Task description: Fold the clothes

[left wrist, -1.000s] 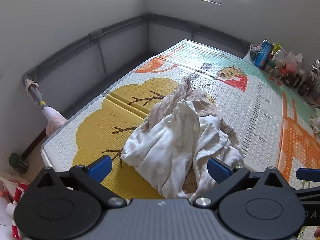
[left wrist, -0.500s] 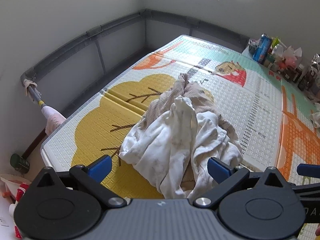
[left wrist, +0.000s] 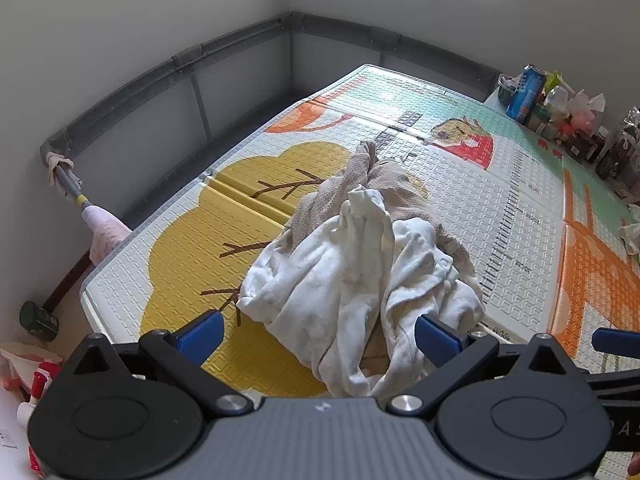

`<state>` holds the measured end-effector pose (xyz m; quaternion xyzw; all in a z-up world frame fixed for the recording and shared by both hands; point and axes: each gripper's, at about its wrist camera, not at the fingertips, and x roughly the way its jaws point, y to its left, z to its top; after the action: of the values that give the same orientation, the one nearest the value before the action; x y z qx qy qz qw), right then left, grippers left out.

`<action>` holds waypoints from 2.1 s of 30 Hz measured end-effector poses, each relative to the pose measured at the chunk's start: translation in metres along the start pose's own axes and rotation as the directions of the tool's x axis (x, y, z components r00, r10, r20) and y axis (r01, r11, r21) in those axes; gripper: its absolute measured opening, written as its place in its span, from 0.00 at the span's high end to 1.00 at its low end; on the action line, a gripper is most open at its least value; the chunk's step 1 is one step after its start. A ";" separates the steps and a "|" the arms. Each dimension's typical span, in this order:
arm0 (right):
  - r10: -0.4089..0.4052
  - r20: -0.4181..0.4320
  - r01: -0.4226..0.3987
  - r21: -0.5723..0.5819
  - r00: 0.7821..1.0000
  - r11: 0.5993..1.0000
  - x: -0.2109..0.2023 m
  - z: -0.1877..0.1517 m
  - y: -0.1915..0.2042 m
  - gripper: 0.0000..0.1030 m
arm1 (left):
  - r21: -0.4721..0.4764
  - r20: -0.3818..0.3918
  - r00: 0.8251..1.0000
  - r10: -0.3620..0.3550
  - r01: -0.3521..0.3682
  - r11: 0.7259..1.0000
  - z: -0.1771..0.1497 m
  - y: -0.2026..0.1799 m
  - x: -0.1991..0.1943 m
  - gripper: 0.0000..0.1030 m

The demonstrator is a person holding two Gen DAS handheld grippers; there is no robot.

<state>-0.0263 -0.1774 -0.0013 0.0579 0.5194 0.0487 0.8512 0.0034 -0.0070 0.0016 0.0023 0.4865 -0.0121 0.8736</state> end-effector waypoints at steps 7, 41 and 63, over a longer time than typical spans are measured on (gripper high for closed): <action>0.000 -0.002 0.000 0.000 1.000 1.000 0.000 0.000 0.000 0.00 | 0.013 0.002 1.000 -0.001 0.001 1.000 0.000 -0.001 -0.001 0.00; -0.035 -0.010 0.035 0.021 0.999 0.999 0.005 0.006 0.002 0.00 | 0.034 0.024 0.999 -0.022 0.021 0.999 -0.004 0.008 0.010 0.00; -0.097 0.004 0.097 0.004 0.995 0.995 0.068 0.044 0.025 0.01 | 0.091 -0.018 1.000 0.001 0.000 0.996 0.022 0.023 0.070 0.02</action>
<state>0.0437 -0.1451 -0.0375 0.0341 0.5200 0.0062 0.8534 0.0599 0.0146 -0.0468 0.0424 0.4933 -0.0341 0.8681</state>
